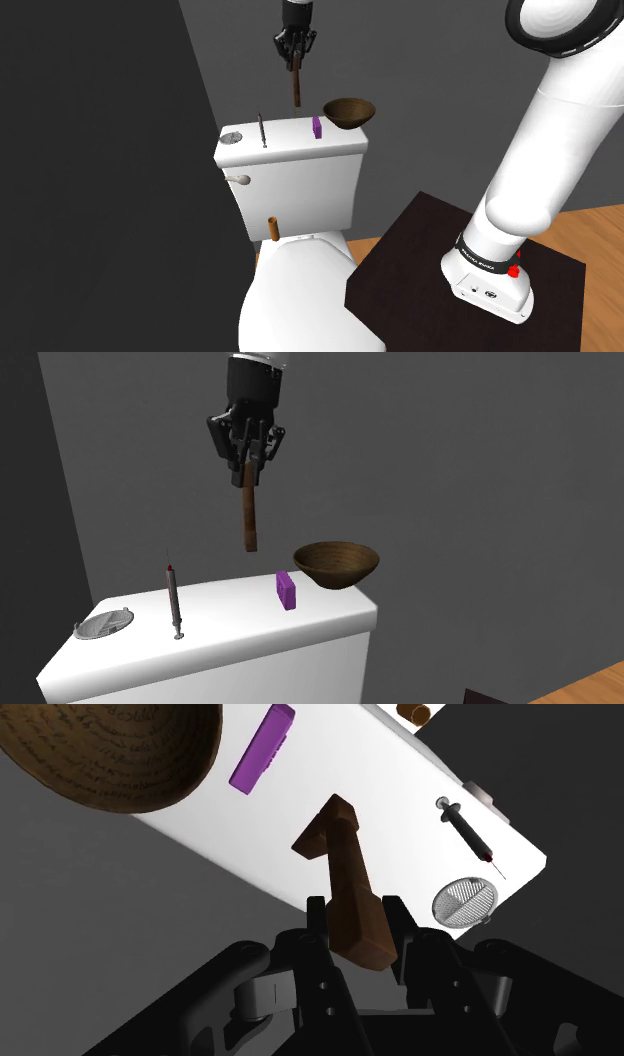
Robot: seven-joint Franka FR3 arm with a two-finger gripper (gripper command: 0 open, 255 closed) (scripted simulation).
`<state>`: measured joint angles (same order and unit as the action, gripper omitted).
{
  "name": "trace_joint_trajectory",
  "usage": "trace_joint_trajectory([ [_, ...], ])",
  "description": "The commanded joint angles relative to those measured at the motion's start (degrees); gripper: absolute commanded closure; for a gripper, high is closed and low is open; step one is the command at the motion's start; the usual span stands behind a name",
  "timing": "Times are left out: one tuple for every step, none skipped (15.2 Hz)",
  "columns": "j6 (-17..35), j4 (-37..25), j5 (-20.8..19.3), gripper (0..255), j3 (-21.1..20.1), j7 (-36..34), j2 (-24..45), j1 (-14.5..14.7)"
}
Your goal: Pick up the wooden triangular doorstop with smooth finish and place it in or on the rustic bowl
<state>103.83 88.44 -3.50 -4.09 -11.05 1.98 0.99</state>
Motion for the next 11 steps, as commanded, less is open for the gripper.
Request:
trace_joint_trajectory([
  [-1.92, -2.43, -0.01, 255, 0.00, 0.11, 0.53, 0.01],
  [-2.78, -3.55, -0.03, 255, -0.02, 0.14, 0.79, 0.02],
  [-3.65, -4.70, -0.04, 255, -0.03, 0.17, 1.07, 0.04],
  [-4.53, -5.89, -0.06, 255, -0.04, 0.20, 1.38, 0.06],
  [-4.88, -6.36, -0.07, 255, -0.04, 0.21, 1.50, 0.06],
  [-5.04, -5.28, 0.31, 255, 0.47, 1.34, 0.20, -0.55],
  [-5.24, -4.30, 0.66, 255, 0.99, 2.48, -1.05, -1.15],
  [-5.49, -3.42, 0.99, 255, 1.54, 3.63, -2.24, -1.74],
  [-5.78, -2.62, 1.30, 255, 2.11, 4.79, -3.37, -2.32],
  [-6.10, -1.91, 1.59, 255, 2.71, 5.97, -4.44, -2.87],
  [-6.45, -1.29, 1.86, 255, 3.34, 7.15, -5.45, -3.41],
])
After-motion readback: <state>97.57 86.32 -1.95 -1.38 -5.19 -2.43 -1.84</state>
